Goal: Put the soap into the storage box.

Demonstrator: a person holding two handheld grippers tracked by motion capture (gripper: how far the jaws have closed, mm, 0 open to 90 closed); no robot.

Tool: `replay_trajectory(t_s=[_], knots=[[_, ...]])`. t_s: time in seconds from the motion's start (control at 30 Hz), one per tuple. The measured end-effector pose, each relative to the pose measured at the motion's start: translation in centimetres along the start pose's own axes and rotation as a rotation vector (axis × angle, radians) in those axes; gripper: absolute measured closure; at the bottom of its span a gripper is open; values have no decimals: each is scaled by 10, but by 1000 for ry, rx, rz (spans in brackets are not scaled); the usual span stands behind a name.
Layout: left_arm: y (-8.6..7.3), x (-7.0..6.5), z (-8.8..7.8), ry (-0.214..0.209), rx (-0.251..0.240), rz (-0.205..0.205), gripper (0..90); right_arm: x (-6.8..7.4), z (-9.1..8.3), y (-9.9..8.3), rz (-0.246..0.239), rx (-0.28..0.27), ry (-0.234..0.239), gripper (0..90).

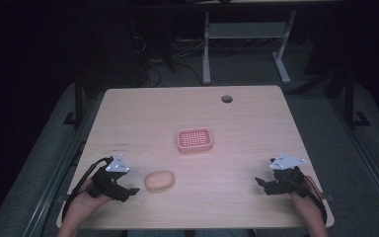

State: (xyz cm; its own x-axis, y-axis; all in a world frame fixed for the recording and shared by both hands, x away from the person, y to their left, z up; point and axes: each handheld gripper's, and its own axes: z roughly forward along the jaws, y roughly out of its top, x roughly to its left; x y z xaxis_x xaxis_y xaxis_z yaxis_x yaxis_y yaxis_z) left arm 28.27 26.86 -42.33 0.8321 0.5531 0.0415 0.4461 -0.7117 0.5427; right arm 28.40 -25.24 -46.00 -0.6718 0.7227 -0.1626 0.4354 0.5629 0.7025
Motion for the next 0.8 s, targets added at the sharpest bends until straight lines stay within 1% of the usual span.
replay_trajectory(t_s=[0.07, 0.1, 0.13, 0.17, 0.23, 0.33, 0.37, 0.4, 0.43, 0.47, 0.5, 0.57, 0.6, 0.63, 0.67, 0.73, 0.8], knots=[[2, -2, 1, 2, 11, 2, 205, 0, 0, 0, 5, -2, 1, 138], [4, -3, 1, 8, 10, 17, 206, -1, -1, -1, -13, 0, -1, 138], [4, -3, 1, 8, 10, 17, 206, -1, -1, -1, -13, 0, -1, 138], [5, -4, 1, 7, 7, 25, 206, 0, -1, 0, 5, -4, 3, 138], [8, -5, 1, 3, 9, 24, 206, 0, -1, -1, 6, -3, 1, 138], [12, -6, 2, 1, 14, 34, 206, 0, -2, -1, 13, -7, 0, 138], [14, -7, 3, 0, 21, 47, 206, 0, -2, -1, 17, -9, 1, 138], [14, -7, 3, 0, 21, 47, 206, -1, -2, -2, 0, -6, -1, 138], [15, -8, 3, -2, 24, 44, 206, -1, -2, -2, 0, -6, -1, 138], [16, -8, 3, -1, 24, 53, 206, -1, -2, -2, 0, -4, 1, 138], [18, -9, 4, -9, 36, 55, 205, 1, -1, -1, 3, -2, 5, 138], [20, -9, 4, -12, 42, 53, 204, 1, -1, -1, 4, -3, 5, 138], [21, -9, 4, -15, 48, 60, 204, 1, -1, -1, 4, -4, 4, 138], [22, -9, 5, -15, 53, 67, 204, 3, -1, -1, 28, -10, 11, 138], [24, -9, 5, -11, 58, 78, 202, 2, -1, -1, 25, -11, 9, 138], [28, -10, 6, -22, 65, 78, 201, 1, -2, -2, 15, -12, 9, 138], [30, -11, 7, -25, 69, 83, 201, 1, -2, -2, 17, -12, 7, 138]])
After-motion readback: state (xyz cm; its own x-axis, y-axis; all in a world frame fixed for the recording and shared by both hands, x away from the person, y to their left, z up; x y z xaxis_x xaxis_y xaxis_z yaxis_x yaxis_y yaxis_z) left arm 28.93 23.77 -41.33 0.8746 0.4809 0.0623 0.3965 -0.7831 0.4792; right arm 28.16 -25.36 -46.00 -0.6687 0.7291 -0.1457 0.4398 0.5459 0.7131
